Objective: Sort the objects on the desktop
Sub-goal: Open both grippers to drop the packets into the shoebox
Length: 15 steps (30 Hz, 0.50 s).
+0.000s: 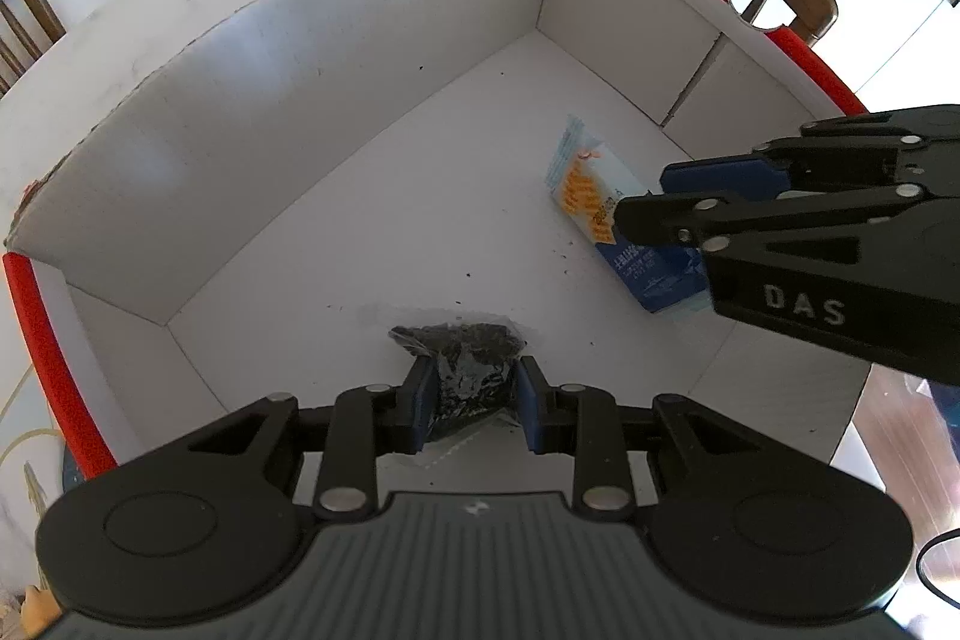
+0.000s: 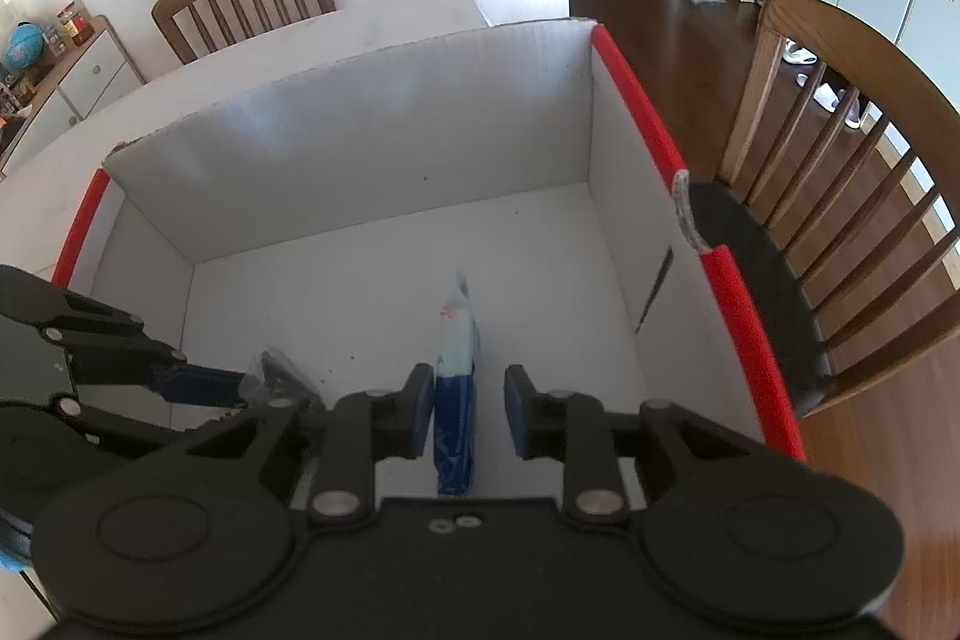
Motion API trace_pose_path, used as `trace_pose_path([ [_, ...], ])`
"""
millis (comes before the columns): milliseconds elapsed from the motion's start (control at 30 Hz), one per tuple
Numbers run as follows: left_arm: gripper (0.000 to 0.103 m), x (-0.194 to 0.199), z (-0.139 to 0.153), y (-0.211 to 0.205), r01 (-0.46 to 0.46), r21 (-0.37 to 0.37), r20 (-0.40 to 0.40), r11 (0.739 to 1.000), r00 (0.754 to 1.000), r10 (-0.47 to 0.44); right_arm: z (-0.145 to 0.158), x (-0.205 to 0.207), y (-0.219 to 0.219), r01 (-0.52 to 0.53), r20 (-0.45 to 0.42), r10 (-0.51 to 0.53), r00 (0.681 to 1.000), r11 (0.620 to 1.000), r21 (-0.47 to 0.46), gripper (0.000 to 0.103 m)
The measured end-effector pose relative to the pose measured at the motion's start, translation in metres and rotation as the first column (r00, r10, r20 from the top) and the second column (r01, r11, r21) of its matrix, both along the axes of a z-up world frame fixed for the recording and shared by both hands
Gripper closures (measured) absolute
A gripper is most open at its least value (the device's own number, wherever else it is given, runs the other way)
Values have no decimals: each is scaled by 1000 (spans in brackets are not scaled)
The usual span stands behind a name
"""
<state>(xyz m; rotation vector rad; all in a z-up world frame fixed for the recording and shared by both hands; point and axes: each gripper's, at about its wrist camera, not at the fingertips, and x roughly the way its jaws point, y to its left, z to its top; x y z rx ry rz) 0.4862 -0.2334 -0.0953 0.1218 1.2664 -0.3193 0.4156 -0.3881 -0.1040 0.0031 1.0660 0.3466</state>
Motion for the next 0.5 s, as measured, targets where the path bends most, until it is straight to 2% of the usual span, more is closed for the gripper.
trace_pose_path([
  [200, 74, -3, 5, 4, -17, -5, 26, 1000, 1000, 17, 9, -5, -4, -16, 23, 15, 1000, 1000, 10, 65],
  [233, 72, -4, 7, 5, -21, -9, 32, 1000, 999, 21, 11, -6, -6, -18, 24, 17, 1000, 1000, 17, 63],
  [333, 44, -7, 13, 9, -36, -25, 48, 999, 998, 37, 16, -9, -8, -24, 33, 22, 999, 999, 32, 53],
  [500, 43, -13, 24, 14, -45, -45, 82, 998, 995, 48, 29, -15, -11, -33, 58, 31, 998, 999, 41, 46],
])
